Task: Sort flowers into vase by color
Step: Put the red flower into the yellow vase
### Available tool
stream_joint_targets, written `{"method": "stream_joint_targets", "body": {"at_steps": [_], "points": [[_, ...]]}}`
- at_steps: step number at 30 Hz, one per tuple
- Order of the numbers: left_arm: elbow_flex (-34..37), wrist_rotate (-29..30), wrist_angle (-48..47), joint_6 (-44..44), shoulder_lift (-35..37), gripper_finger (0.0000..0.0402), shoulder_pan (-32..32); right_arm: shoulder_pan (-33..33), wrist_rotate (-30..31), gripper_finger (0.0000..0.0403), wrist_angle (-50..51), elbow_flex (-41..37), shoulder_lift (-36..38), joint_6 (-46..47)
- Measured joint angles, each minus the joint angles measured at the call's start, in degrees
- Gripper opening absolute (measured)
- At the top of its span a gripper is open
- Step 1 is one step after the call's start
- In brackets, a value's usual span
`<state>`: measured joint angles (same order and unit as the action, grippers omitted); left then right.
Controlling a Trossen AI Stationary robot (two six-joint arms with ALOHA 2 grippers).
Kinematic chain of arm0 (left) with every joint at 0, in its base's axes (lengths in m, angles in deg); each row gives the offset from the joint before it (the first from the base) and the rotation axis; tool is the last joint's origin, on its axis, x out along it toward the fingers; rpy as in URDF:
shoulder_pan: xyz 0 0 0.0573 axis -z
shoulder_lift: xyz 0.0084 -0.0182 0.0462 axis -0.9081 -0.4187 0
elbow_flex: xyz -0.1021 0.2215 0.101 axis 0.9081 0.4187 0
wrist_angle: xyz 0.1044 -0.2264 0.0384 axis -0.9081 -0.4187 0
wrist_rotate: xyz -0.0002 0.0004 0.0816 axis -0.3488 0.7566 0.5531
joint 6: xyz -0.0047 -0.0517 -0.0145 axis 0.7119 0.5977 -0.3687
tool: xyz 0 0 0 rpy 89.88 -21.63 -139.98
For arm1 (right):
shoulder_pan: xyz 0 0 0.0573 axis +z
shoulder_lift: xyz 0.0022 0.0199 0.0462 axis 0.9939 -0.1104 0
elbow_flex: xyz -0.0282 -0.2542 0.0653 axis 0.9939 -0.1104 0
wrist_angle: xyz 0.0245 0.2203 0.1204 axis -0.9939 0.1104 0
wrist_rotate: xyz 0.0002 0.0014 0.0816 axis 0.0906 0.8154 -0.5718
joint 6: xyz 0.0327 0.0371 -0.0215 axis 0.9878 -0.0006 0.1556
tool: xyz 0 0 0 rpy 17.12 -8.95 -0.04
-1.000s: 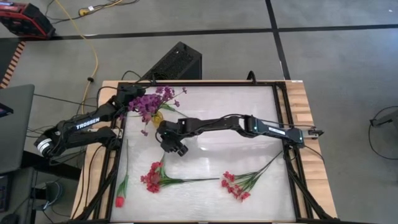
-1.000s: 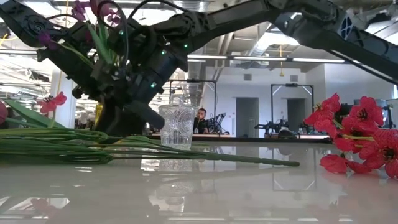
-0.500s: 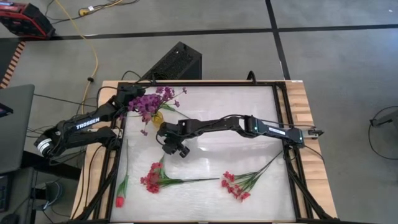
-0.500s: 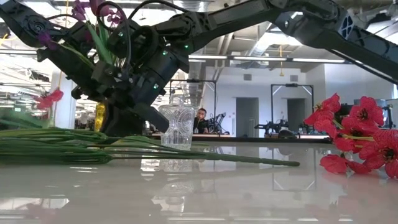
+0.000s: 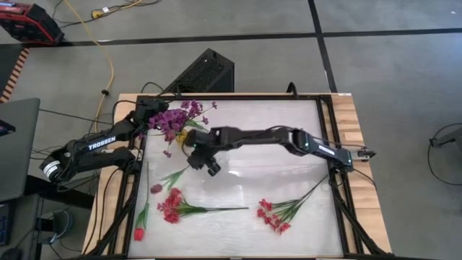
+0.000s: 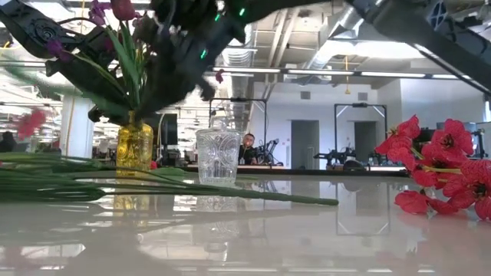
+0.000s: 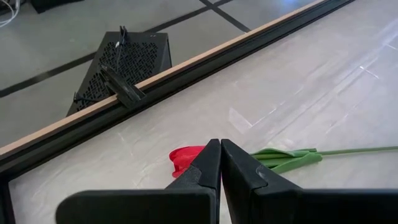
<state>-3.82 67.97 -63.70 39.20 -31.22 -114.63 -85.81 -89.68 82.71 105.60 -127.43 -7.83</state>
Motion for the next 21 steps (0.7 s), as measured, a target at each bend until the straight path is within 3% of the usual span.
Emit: {"method": "stream_joint_targets", "body": {"at_steps": [11,16,21], "points": [[0.00,-1.02,-0.42,-0.22,0.02,0.0000,-0.01,-3.91,-31.69,0.0016,-8.90,0.04,5.34,3.38],[0.00,-2.07,-0.90,-0.27,0.01,0.0000,-0.01,-4.00,-37.97,0.0016,-12.55,0.02,6.02,3.50],[0.00,-3.07,-0.90,-0.42,0.00,0.0000,-0.01,-4.75,-38.56,0.0016,-12.06,0.02,7.55,2.94]]}}
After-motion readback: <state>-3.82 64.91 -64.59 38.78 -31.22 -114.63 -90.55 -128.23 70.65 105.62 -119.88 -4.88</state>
